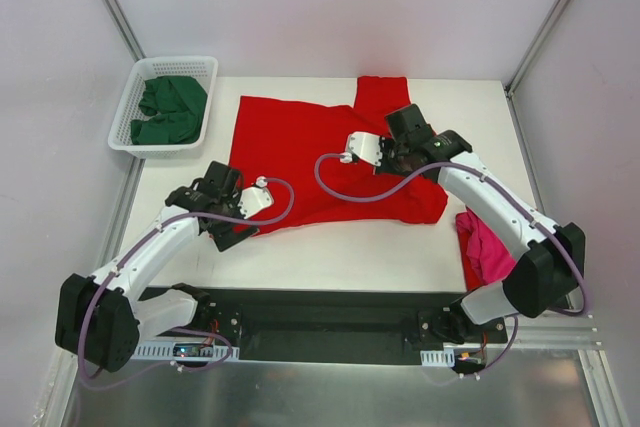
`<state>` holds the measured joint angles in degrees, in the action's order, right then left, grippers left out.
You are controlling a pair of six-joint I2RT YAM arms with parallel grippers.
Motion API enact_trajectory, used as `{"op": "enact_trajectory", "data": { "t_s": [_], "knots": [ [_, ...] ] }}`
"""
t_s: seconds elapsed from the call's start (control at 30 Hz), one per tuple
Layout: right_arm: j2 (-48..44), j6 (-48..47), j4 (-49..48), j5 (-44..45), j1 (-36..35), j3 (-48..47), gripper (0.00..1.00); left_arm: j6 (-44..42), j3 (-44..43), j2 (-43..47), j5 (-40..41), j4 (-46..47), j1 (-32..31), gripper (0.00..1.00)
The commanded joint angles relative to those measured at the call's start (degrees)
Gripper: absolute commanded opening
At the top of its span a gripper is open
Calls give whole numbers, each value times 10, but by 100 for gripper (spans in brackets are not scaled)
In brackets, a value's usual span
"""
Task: Fold and stack the t-shirts
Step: Grap the side of the flattened tshirt closest away from the robot with both arms
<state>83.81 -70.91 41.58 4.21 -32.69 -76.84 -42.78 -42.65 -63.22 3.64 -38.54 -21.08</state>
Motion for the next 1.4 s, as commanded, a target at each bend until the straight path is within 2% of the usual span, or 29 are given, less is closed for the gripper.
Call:
{"op": "enact_trajectory", "data": {
  "t_s": [0.0, 0.3, 0.57, 0.87, 0.9, 1.0, 1.03, 1.13, 1.17, 1.2, 1.37],
  "knots": [
    [7, -10, -19, 15, 10, -35, 1, 10, 11, 17, 2, -12, -7, 99],
    [15, -15, -21, 23, 22, -41, 1, 8, 7, -6, 13, -10, -7, 99],
    [2, -9, -20, 16, 24, -30, 1, -60, -7, -95, 33, -8, -7, 99],
    [-5, -6, -19, 12, 25, -22, 1, -123, 12, -132, 76, -7, -7, 99],
    [-7, -6, -19, 12, 25, -21, 1, -126, 11, -133, 76, -7, -7, 95],
    [-6, -5, -19, 12, 25, -22, 1, -124, 6, -142, 73, -7, -7, 70],
    [-8, -6, -19, 12, 25, -20, 1, -123, 6, -144, 72, -7, -6, 58],
    [-10, -8, -19, 12, 26, -19, 1, -121, 9, -154, 68, -7, -7, 56],
    [-10, -9, -19, 12, 26, -19, 1, -119, 9, -158, 66, -9, -7, 48],
    [-10, -9, -19, 12, 26, -18, 1, -114, 10, -161, 65, -8, -7, 45],
    [-10, -8, -19, 11, 29, -19, 1, -109, 17, -174, 57, -7, -8, 48]
  ]
}}
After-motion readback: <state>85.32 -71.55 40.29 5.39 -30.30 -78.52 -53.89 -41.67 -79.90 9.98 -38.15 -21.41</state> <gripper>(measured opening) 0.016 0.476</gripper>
